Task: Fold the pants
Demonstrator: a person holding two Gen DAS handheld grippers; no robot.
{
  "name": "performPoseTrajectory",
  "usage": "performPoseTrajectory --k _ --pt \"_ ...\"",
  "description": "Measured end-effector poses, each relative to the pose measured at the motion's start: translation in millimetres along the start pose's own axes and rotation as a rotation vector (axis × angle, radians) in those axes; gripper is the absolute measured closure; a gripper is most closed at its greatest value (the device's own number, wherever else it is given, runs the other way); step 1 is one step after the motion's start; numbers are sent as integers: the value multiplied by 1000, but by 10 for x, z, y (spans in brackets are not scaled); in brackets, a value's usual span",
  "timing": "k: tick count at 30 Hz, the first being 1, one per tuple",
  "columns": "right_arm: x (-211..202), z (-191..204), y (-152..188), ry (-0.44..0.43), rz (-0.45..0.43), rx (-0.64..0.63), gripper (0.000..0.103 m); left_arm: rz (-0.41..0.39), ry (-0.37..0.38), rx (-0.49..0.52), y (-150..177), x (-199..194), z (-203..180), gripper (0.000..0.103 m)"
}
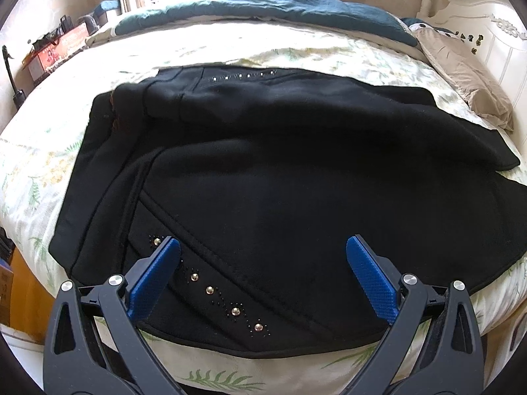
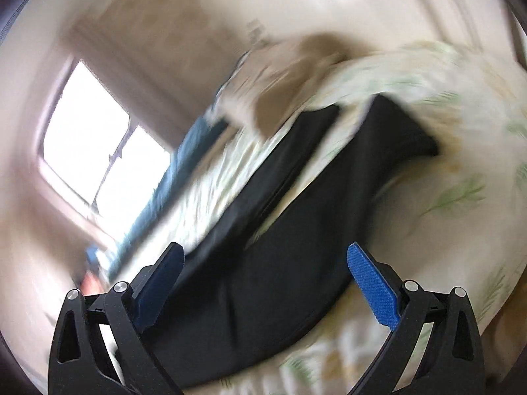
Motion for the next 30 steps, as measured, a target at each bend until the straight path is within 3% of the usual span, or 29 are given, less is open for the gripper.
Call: performPoseTrajectory --k 6,9,15,17,18,19,22,25,27,30 --pt "55 -662 -483 -95 -94 323 4 -5 -9 8 18 29 -13 2" --pt "155 -639 -566 -157 -114 358 5 -3 -5 10 24 31 -11 2" --pt "249 -682 -697 -134 -134 395 7 0 -4 12 33 40 -11 2" --pt "244 -735 -705 -117 -146 406 27 1 0 8 34 40 -8 2" --pt "264 -770 -697 -111 -133 415 51 1 1 6 35 42 -9 2" --pt "292 -830 -686 -99 -117 429 62 1 3 6 36 44 -9 2" --pt "369 -995 -674 -60 -95 459 79 2 2 13 40 50 -10 2" --pt "238 -990 -794 -34 -139 392 91 4 6 14 41 47 -10 2" --pt "102 -983 -912 1 -170 321 96 5 8 16 41 52 -11 2" --pt "86 -1116 -936 73 -123 275 97 4 7 16 39 55 -15 2"
Point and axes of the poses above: each gripper's, at about its wrist camera, not at the fingertips, and x roughly the way its jaws point, z to its left, y to its underside, the point moved 10 cm from there along x, roughly the way its jaws point, and after that the axes turned 7 degrees about -y, right-handed, at the moved point
